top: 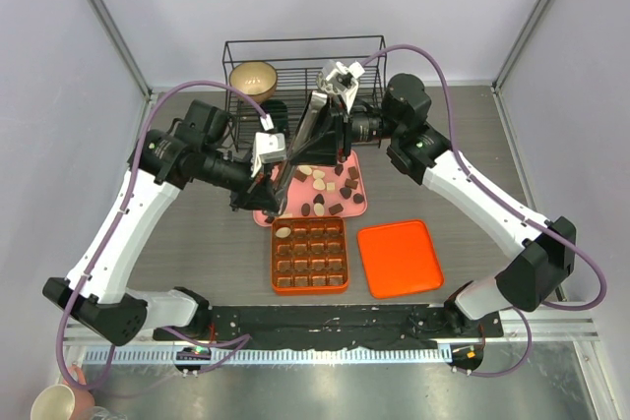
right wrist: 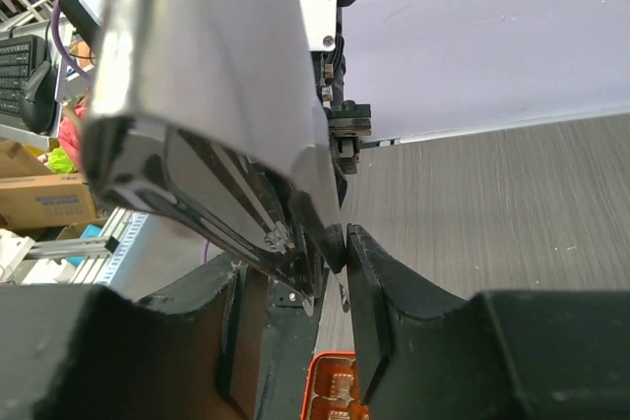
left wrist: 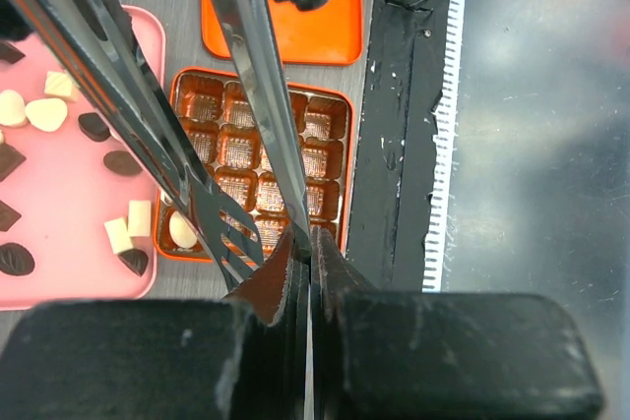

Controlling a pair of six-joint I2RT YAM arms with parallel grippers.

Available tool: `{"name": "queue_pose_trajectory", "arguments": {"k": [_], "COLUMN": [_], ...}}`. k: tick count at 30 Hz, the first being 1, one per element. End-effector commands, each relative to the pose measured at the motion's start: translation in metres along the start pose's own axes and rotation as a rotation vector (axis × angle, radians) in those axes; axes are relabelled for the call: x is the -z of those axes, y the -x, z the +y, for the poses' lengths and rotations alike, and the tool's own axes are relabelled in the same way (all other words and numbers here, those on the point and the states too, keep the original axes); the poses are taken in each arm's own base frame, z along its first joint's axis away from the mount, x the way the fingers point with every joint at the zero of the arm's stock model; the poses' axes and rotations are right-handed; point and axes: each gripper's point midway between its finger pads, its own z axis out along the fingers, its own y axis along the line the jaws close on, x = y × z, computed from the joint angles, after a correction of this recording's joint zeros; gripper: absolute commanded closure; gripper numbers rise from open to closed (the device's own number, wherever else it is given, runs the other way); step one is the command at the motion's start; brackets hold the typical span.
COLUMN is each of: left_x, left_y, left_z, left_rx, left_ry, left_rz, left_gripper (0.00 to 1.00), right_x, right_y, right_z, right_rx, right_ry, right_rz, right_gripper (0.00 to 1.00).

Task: Pack the chocolate
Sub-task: Adjust the clamp.

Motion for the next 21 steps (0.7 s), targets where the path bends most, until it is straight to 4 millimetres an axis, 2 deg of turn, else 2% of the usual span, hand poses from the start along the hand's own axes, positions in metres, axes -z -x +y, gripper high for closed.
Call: {"name": "queue_pose_trajectory", "arguments": {"k": [1, 4, 10, 13, 14, 16, 17, 19, 20, 21], "left_x": [0.020, 0.019, 0.021, 0.024, 0.027, 0.030, 0.035, 0.043, 0.052, 0.059], "left_y": [-0.042, -0.041, -0.043, -0.044, -0.043, -0.041, -0.045, -0.040, -0.042, -0.036], "left_z": [-0.056, -0.056, -0.053, -0.047, -0.044, -0.038, -0.026, -0.011, 0.000, 0.007], "left_rx": [0.211, 0.216, 0.211, 0.218, 0.214, 0.226, 0.216, 0.187, 0.175, 0.143], "left_ry": [-0.106, -0.108, -0.086, -0.037, -0.011, 0.046, 0.131, 0.261, 0.348, 0.414], "left_rz": [0.178, 0.180, 0.193, 0.212, 0.218, 0.217, 0.239, 0.205, 0.217, 0.186], "left_gripper": [1.00, 1.00, 0.99, 0.89, 0.78, 0.68, 0.56, 0.44, 0.41, 0.39], "right_x": [0.000, -0.003, -0.002, 0.002, 0.002, 0.007, 0.008, 0.013, 0.015, 0.017], "right_y": [0.010, 0.009, 0.012, 0.014, 0.014, 0.010, 0.012, 0.008, 0.009, 0.007], "right_z": [0.012, 0.016, 0.014, 0.013, 0.008, 0.001, 0.004, -0.004, -0.001, -0.009], "right_rx": [0.000, 0.000, 0.033, 0.081, 0.089, 0.131, 0.152, 0.194, 0.217, 0.220], "right_ry": [0.027, 0.036, -0.001, -0.043, -0.082, -0.148, -0.168, -0.242, -0.259, -0.311], "right_rz": [-0.019, -0.017, -0.039, -0.060, -0.071, -0.056, -0.055, -0.037, -0.034, -0.027], "right_gripper": [0.60, 0.63, 0.81, 0.91, 0.96, 0.99, 0.99, 0.99, 0.99, 0.99]}}
